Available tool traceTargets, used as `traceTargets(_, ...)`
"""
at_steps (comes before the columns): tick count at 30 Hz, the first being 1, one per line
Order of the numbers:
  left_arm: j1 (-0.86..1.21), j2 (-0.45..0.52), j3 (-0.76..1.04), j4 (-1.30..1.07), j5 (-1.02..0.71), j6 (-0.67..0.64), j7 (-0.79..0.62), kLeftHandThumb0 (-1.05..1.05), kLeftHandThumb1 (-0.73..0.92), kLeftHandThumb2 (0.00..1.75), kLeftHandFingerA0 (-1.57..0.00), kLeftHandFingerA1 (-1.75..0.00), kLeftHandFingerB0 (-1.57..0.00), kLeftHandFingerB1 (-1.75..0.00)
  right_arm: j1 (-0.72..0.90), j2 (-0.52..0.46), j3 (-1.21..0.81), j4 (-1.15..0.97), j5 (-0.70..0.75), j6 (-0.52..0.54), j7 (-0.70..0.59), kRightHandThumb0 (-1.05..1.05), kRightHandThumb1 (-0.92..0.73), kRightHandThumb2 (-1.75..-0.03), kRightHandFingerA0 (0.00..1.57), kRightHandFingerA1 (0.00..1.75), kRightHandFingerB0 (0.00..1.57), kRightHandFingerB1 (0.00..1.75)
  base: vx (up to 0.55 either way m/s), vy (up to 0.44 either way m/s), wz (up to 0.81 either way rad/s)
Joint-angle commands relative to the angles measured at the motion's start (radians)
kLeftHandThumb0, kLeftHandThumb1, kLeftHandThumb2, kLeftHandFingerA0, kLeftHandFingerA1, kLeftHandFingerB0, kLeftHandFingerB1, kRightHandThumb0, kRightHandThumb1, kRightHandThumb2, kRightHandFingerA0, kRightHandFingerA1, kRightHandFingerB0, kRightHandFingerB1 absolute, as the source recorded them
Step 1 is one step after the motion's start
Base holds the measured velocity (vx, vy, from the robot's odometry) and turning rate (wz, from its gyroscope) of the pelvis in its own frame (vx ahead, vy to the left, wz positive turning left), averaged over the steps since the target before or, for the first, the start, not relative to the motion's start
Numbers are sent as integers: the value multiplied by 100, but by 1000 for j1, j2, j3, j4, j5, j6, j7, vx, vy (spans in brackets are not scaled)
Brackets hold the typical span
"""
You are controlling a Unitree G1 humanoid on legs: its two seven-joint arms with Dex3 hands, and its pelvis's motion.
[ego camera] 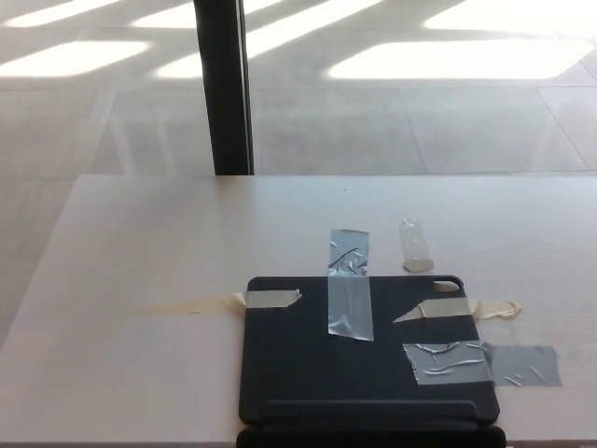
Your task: The robot uses its right hand to open a folded tablet cover kept in the middle of the desk
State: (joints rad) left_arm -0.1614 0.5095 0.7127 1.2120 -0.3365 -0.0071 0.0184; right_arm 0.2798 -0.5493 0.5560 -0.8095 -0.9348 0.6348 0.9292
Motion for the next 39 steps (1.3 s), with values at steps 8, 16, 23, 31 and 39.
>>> traceTargets(8,15,27,-6,7,-23,9,15,-51,48,56,-100,-87,-79,-78,-82,38,-159,-32,63,13,37,-71,-41,-79,20,62,6,45,0,0,0)
traceTargets(16,28,30,-13,4,-16,1,6,-51,48,56,-97,-86,-72,-75,-309,45,-607,55,370,17,47,-70,-51,-56,35,49,19,29,0,0,0)
traceTargets(23,40,27,-6,8,-23,-9,-19,-54,46,57,-92,-85,-69,-76,-531,31,-1090,280,574,83,4,-64,-49,-55,40,43,26,32,0,0,0)
traceTargets(31,39,22,-3,13,-27,-7,-21,-58,32,83,-86,-86,-70,-78,-652,134,-1540,577,732,106,-226,-54,-38,-73,89,122,37,50,0,0,0)
traceTargets(39,44,19,-9,13,-20,-11,-18,-53,47,57,-90,-85,-70,-75,-667,156,-1997,844,817,45,-581,-57,-51,-56,43,50,32,41,0,0,0)
